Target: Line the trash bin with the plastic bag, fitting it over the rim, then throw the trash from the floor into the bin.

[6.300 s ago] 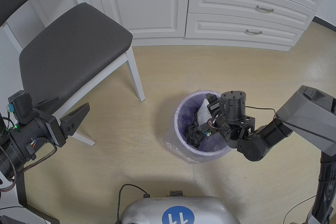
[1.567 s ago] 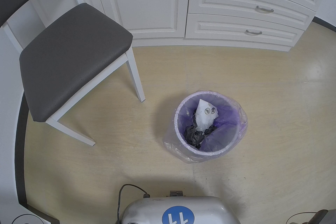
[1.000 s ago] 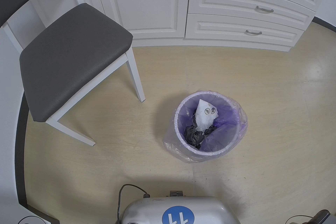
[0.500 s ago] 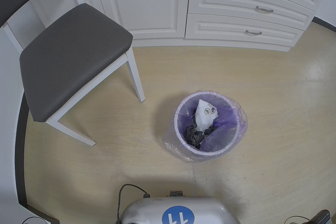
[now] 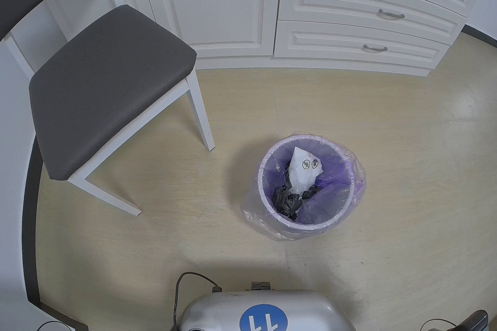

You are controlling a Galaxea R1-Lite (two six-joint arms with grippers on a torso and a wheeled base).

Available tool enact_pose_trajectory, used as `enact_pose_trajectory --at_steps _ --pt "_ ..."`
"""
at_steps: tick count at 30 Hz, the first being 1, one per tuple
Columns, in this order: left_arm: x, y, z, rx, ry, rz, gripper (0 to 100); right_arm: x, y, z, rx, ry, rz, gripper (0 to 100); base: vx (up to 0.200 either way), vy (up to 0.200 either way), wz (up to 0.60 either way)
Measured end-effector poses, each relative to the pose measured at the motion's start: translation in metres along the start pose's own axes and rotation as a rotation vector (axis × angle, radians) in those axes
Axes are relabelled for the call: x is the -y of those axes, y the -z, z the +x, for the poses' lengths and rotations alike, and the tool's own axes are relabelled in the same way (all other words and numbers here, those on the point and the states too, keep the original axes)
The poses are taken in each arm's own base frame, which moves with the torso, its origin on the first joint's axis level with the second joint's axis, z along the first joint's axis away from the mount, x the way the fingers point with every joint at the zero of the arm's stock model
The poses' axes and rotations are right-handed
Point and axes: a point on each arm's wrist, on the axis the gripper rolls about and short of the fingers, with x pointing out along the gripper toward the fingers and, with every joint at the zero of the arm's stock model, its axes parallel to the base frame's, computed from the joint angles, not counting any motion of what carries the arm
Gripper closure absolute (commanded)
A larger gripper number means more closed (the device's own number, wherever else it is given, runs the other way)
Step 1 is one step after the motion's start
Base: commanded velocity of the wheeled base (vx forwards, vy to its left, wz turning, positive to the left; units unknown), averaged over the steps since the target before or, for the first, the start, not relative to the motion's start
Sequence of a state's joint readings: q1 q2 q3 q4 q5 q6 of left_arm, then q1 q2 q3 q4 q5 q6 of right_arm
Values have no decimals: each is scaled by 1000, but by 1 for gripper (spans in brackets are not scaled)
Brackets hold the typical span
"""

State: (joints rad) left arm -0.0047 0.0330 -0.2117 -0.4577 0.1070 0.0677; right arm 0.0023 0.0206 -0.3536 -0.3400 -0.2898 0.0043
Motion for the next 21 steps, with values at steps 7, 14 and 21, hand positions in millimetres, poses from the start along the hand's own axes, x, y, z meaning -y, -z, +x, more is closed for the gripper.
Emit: enact_pose_trajectory --at_steps 7,14,21 --pt "2 20 -4 -90 35 12 0 -2 19 -1 -65 -109 -20 0 0 0 0" --pt "5 52 -9 -230 135 13 0 -2 56 -5 -261 -176 -59 0 0 0 0" --pt "7 77 -16 -396 158 16 0 0 96 -14 -414 -180 -90 0 0 0 0"
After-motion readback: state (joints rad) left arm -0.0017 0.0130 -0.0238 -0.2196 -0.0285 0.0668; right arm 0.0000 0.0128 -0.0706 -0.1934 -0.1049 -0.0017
